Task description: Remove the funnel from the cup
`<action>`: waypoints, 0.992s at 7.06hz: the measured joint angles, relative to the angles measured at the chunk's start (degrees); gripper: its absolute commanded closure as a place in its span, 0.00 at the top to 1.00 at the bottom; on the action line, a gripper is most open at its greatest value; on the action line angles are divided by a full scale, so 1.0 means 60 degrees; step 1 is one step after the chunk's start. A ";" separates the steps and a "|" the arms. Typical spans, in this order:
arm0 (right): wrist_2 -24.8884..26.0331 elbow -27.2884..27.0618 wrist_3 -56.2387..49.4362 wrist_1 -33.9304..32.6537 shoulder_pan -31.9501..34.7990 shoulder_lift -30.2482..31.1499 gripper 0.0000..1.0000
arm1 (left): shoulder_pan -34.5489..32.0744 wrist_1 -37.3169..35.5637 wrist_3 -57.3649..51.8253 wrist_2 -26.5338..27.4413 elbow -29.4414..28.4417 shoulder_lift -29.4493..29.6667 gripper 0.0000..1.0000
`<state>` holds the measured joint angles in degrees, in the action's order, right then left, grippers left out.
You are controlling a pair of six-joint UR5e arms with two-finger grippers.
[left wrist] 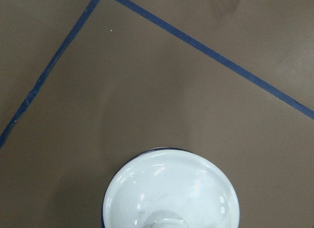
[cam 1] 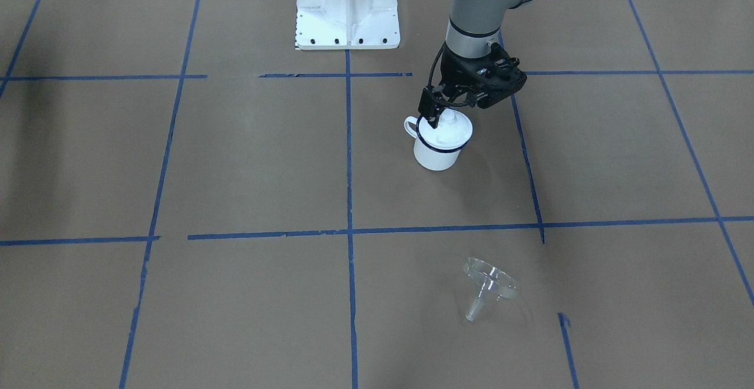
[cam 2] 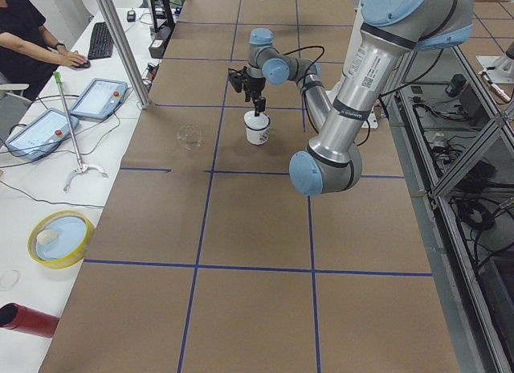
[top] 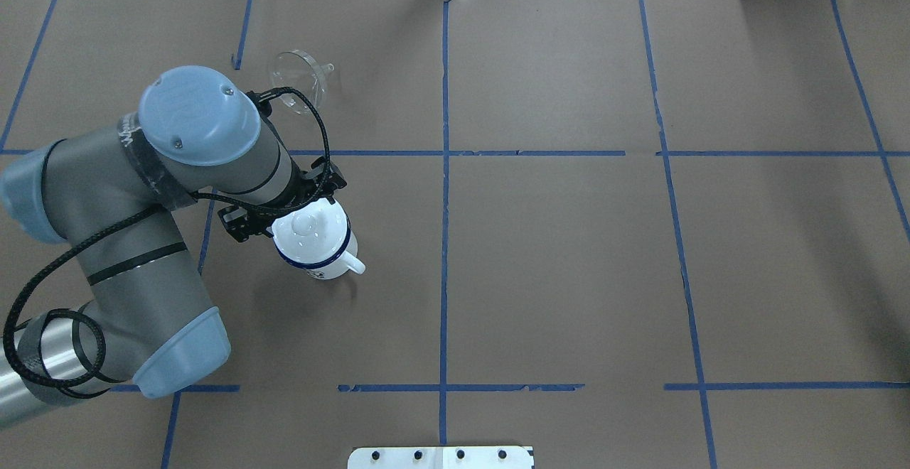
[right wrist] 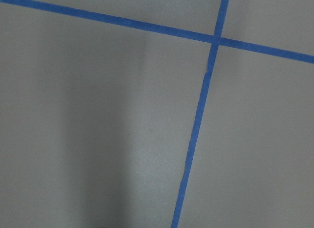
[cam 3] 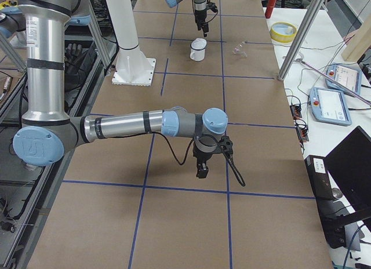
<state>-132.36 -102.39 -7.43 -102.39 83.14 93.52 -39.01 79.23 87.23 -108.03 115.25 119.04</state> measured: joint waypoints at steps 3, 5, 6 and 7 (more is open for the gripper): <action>0.0000 0.0000 0.0000 0.0000 0.0000 0.0000 1.00 | -0.2918 0.0075 -0.4770 -0.1750 0.0374 -0.1360 1.00; 0.0000 0.0000 -0.0005 0.0000 0.0000 0.0000 1.00 | -0.5212 0.0080 -0.8538 -0.2614 -0.0085 -0.2422 1.00; 0.0000 0.0000 -0.0006 0.0000 0.0000 0.0000 1.00 | -0.6429 0.0080 -1.0530 -0.2922 -0.0476 -0.2919 1.00; 0.0000 0.0000 -0.0006 0.0000 0.0000 0.0000 1.00 | -0.7460 0.0081 -1.2268 -0.3059 -0.0863 -0.3319 1.00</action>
<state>-132.36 -102.39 -7.47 -102.39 83.15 93.52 -83.77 79.72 13.62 -126.38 110.07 99.12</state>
